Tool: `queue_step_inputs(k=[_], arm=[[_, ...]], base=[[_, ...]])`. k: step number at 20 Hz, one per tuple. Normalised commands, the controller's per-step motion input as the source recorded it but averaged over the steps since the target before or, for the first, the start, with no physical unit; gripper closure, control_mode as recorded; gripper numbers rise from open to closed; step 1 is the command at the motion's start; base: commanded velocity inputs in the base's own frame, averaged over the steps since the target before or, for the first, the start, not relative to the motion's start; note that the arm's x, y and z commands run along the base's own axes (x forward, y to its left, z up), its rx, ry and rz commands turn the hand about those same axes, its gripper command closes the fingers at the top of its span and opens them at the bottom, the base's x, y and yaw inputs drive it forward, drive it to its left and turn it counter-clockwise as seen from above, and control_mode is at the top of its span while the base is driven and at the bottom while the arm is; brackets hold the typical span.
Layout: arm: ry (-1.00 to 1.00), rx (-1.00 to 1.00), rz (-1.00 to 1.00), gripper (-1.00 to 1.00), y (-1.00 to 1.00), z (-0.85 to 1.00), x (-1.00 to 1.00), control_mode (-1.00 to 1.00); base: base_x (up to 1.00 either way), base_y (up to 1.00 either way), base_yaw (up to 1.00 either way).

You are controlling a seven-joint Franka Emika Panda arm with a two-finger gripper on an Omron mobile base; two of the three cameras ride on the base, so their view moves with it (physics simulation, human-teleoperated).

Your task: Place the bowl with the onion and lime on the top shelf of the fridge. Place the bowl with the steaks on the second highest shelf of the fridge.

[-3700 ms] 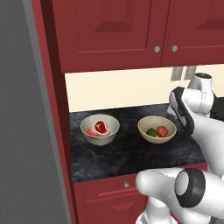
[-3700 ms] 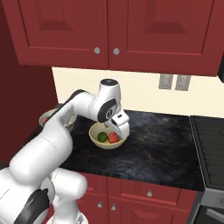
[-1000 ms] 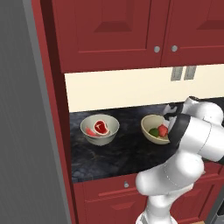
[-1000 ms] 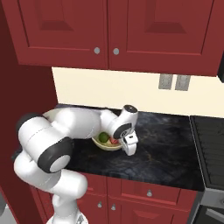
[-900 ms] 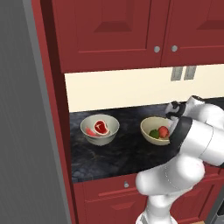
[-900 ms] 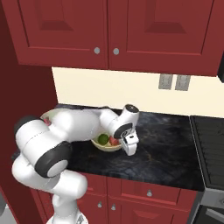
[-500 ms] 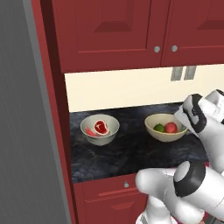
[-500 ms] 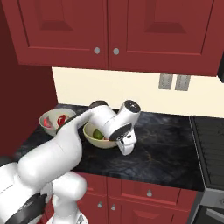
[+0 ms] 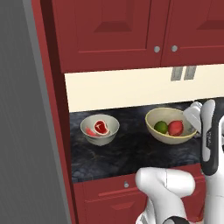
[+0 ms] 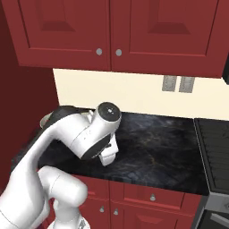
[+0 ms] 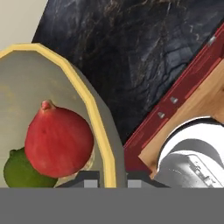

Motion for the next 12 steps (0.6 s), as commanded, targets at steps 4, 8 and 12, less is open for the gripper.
queue_step_inputs(k=[4, 8, 12], arm=[[0.0, -0.01, 0.0, 1.0, 1.0, 0.64, -0.78, -1.0], [-0.05, 0.0, 0.0, 1.0, 0.44, 0.09, -0.44, -1.0], [0.0, 0.0, 0.01, 1.0, 0.0, 0.0, -0.27, -1.0]], base=[[0.0, 0.0, 0.0], [0.0, 0.0, 0.0], [0.0, 0.0, 0.0]])
